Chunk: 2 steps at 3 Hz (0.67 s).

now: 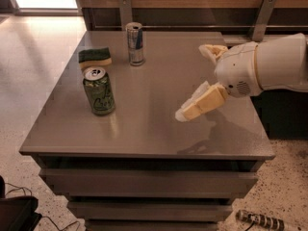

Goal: Knock green can over

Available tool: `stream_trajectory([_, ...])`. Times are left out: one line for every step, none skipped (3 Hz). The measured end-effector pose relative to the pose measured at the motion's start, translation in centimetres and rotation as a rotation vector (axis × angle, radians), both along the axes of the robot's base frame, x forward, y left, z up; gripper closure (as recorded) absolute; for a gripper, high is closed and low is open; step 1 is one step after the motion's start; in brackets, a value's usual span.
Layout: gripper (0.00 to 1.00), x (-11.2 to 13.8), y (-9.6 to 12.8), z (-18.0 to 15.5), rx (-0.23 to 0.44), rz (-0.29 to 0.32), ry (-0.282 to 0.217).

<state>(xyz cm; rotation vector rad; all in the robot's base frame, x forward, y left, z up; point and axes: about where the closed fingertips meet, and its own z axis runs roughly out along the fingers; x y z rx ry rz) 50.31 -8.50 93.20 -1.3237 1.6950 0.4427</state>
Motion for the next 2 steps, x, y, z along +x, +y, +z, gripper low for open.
stream_trajectory([0.00,1.21,4.66,1.45,0.184,0.080,-0.053])
stream_trajectory([0.00,1.22,4.65,1.44,0.183,0.080,-0.053])
